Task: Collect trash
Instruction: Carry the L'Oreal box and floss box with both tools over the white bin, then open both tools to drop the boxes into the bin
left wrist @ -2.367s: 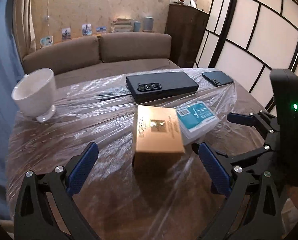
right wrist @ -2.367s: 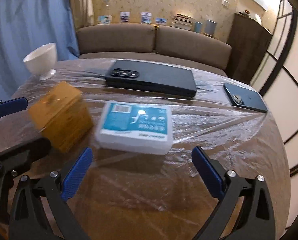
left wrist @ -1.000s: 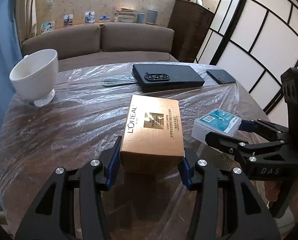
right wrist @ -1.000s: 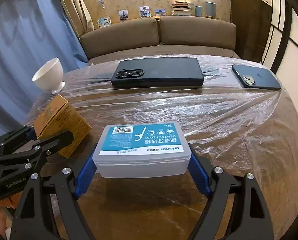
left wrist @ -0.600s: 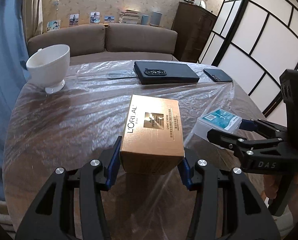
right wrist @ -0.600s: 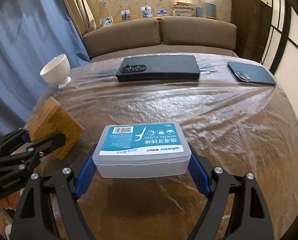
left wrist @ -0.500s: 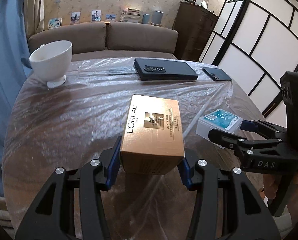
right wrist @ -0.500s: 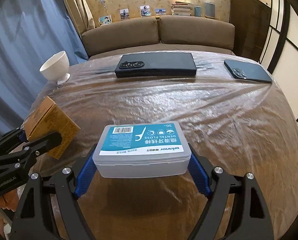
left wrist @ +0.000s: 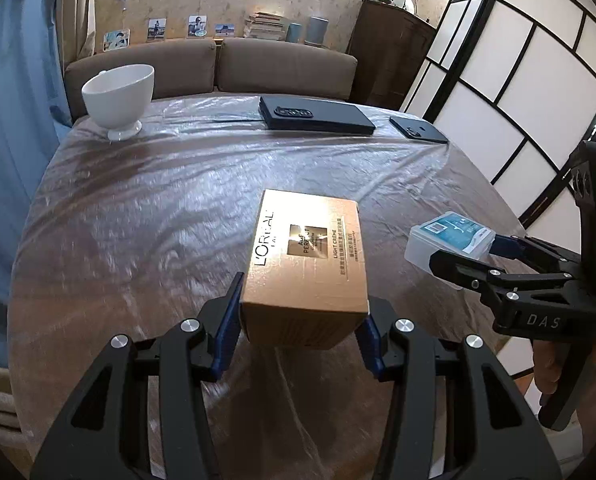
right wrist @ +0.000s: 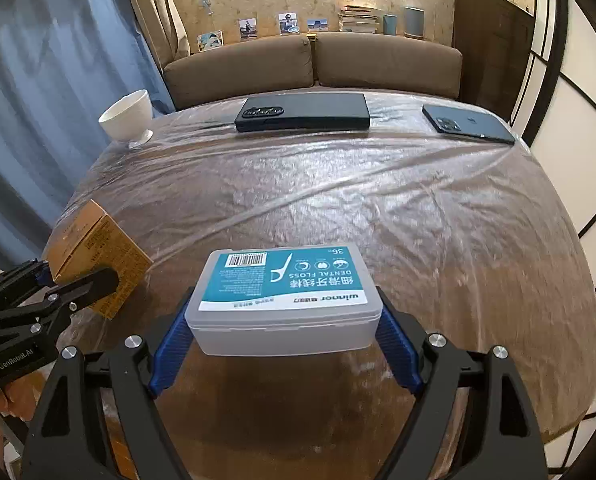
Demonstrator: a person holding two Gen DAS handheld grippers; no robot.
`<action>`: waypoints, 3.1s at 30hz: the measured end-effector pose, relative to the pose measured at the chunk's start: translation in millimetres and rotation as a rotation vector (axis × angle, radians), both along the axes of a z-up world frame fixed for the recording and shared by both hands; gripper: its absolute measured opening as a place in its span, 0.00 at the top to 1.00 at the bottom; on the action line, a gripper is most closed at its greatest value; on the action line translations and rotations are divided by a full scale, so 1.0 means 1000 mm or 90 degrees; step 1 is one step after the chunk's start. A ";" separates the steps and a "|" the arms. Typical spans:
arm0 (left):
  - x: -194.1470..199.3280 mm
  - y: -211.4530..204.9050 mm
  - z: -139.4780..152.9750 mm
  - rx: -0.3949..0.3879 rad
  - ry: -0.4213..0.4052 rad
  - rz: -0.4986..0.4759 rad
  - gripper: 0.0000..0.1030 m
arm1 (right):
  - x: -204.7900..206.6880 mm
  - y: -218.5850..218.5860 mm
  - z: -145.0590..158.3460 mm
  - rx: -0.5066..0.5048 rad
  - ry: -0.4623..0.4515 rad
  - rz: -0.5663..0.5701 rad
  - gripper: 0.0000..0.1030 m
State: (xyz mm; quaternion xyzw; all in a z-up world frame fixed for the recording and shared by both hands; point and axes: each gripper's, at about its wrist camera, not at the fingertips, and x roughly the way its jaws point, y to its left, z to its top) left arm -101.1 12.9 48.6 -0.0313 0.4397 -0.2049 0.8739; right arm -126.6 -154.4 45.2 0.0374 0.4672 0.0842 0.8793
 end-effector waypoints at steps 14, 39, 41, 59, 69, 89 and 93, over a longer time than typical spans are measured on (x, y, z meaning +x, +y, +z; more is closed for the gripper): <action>-0.057 -0.010 0.002 0.024 -0.010 0.004 0.51 | -0.058 -0.006 0.010 0.018 -0.008 0.016 0.21; -0.137 -0.027 -0.007 0.044 0.027 -0.015 0.51 | -0.135 -0.024 -0.005 0.037 0.055 0.048 0.21; -0.142 -0.028 -0.009 0.044 0.031 -0.017 0.51 | -0.140 -0.025 -0.008 0.039 0.062 0.051 0.21; -0.169 -0.048 -0.036 0.066 0.070 -0.024 0.51 | -0.156 -0.028 -0.038 0.023 0.110 0.074 0.21; -0.165 -0.055 -0.069 0.096 0.110 -0.032 0.51 | -0.151 -0.026 -0.066 0.013 0.143 0.076 0.21; -0.148 -0.058 -0.108 0.135 0.164 -0.051 0.51 | -0.142 -0.024 -0.121 0.009 0.206 0.065 0.21; -0.145 -0.060 -0.110 0.138 0.168 -0.057 0.51 | -0.138 -0.022 -0.129 0.002 0.215 0.066 0.21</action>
